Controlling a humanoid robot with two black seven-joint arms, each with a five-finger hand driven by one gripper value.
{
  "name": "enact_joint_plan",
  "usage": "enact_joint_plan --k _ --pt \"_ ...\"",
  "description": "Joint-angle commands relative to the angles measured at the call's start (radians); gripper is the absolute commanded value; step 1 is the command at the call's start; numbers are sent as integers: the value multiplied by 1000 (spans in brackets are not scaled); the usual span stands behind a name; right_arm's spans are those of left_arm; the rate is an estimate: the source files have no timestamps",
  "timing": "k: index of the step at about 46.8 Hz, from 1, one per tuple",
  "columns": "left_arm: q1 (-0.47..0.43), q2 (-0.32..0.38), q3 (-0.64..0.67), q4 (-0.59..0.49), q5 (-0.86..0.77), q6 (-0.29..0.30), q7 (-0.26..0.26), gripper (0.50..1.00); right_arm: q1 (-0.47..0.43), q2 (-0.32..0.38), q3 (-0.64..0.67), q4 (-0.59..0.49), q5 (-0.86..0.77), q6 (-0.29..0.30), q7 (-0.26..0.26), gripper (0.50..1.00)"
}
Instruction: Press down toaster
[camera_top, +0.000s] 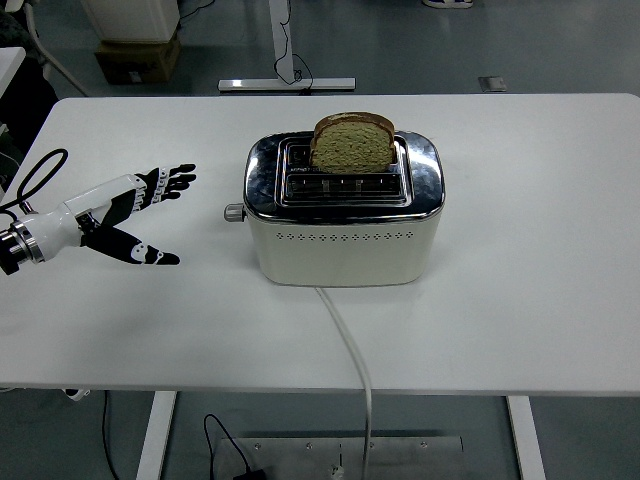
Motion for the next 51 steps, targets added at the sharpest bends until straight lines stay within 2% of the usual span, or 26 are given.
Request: enact_joint_plan --k 1,11,21,51 --pt "0 4 -1 -7 42 0 0 1000 0 0 0 0 0 0 0 998" --pt "0 17 -1 -18 183 33 0 1000 0 0 0 0 0 0 0 998" --pt "0 28 0 -70 281 93 2 1000 0 0 0 0 0 0 0 998" --pt "1 -5 6 -73 344 103 12 1000 1 0 0 0 0 0 0 998"
